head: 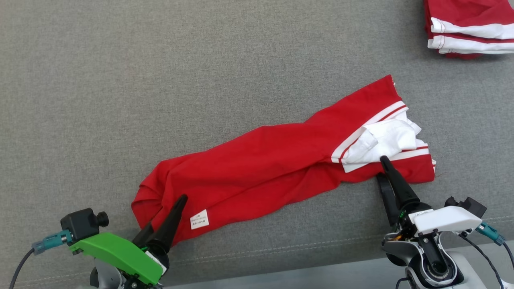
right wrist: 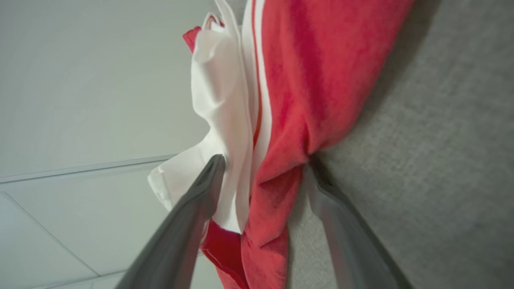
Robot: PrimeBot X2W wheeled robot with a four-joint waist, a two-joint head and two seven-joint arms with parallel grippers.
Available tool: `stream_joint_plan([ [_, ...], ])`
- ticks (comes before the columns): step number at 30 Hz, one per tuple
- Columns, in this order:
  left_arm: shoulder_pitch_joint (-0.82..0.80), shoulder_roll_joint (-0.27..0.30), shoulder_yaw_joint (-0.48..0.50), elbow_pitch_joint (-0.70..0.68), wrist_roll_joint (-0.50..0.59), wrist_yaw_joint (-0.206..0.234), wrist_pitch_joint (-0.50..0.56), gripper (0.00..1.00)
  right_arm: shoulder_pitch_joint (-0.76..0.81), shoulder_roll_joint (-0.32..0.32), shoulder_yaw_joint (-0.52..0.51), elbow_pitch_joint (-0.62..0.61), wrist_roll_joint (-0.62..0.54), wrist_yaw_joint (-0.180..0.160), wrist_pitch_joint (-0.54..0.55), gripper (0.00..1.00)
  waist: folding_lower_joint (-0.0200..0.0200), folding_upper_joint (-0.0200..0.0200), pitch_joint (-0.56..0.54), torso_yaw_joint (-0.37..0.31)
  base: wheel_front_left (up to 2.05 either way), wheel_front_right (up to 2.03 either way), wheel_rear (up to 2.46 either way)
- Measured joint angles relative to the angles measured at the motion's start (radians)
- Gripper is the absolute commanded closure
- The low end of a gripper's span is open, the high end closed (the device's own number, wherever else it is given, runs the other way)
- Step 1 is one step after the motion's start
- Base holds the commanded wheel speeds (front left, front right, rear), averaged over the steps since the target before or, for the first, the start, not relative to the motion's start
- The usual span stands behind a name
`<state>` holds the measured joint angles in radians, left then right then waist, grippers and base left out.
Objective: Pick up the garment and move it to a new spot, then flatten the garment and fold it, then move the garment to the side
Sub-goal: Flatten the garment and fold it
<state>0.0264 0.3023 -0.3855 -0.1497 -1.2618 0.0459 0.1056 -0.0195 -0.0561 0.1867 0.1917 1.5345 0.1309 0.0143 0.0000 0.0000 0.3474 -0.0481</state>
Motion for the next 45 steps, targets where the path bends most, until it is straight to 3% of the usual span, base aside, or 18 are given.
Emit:
stream_joint_plan([
  [35, 0.016, -0.031, -0.038, -0.012, 0.024, 0.012, -0.002, 0.0, -0.127, -0.016, -0.032, 0.107, -0.068, -0.002, -0.093, 0.0, 0.0, 0.0, -0.017, 0.04, 0.0, 0.0, 0.0],
  [36, 0.016, -0.035, -0.039, -0.011, 0.024, 0.012, -0.002, 0.0, -0.131, -0.022, -0.032, 0.109, -0.074, -0.002, -0.093, 0.25, 0.0, 0.0, -0.017, 0.043, 0.0, 0.0, 0.0],
  [37, 0.016, -0.037, -0.04, -0.011, 0.024, 0.012, -0.002, 0.0, -0.136, -0.029, -0.035, 0.113, -0.084, -0.004, -0.101, 0.86, 0.0, 0.0, -0.017, 0.047, 0.0, 0.0, 0.0],
  [38, 0.016, -0.039, -0.04, -0.009, 0.024, 0.012, -0.002, 0.0, -0.142, -0.04, -0.036, 0.117, -0.098, -0.008, -0.109, 1.0, 0.0, 0.0, -0.017, 0.052, 0.0, 0.0, 0.0],
  [45, 0.015, -0.059, -0.041, 0.006, 0.022, 0.008, -0.01, 0.0, -0.172, -0.091, -0.039, 0.122, -0.171, -0.009, -0.137, 1.0, 0.0, 0.0, -0.022, 0.082, 0.0, 0.0, 0.0],
])
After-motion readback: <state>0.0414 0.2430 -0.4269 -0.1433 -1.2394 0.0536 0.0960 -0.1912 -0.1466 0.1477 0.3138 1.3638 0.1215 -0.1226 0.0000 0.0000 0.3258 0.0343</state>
